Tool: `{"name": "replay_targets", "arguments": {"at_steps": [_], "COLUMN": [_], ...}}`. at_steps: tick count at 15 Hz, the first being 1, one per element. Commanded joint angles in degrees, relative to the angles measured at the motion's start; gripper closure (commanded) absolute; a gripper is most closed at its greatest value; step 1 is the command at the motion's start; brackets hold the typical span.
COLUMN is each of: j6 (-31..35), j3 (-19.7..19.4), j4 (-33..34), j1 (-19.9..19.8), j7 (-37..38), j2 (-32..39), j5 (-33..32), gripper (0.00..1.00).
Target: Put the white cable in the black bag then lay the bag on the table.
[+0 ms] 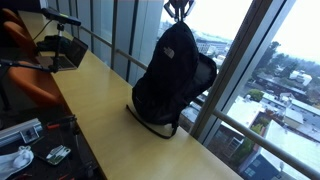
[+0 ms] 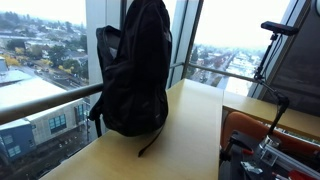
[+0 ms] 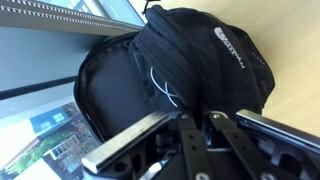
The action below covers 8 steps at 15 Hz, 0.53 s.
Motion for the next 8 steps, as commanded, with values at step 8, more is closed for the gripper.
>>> {"name": "replay_targets", "arguments": {"at_steps": [8], "j6": [-4.8], "j3": [-0.9], "j4": [-0.5], "j1": [5.7], "j7": [9.8], "j2": [-4.9], "j5": [-0.9], "gripper": [0.97]}}
